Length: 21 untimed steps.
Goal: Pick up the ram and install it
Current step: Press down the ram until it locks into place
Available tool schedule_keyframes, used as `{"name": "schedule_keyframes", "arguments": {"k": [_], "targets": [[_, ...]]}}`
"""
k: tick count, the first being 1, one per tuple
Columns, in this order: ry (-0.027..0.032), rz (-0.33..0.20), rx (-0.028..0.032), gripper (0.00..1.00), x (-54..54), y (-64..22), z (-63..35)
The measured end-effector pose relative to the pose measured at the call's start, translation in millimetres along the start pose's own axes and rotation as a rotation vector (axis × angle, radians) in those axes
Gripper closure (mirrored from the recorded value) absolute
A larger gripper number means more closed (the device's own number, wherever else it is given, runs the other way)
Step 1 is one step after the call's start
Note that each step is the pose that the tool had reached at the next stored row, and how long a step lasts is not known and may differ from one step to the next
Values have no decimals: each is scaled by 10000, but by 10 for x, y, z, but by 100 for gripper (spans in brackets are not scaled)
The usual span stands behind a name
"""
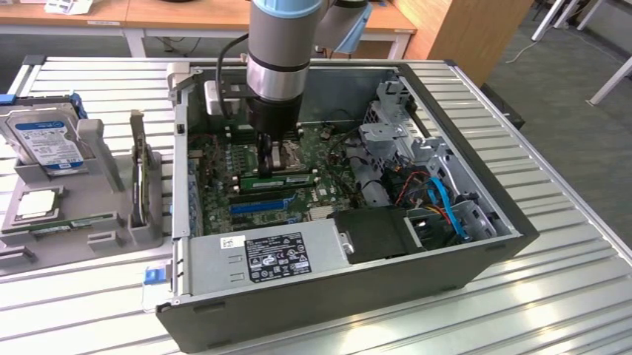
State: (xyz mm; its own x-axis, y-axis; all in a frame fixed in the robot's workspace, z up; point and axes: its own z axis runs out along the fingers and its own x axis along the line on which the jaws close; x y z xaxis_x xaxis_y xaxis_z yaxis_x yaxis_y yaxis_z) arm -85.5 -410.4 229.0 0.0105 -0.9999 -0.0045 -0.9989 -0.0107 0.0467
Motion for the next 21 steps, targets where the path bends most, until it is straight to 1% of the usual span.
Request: {"name": "schedule_keyframes", "arguments": {"k": [21], "targets": [[-5,0,-1,90,1,-2,38]]}}
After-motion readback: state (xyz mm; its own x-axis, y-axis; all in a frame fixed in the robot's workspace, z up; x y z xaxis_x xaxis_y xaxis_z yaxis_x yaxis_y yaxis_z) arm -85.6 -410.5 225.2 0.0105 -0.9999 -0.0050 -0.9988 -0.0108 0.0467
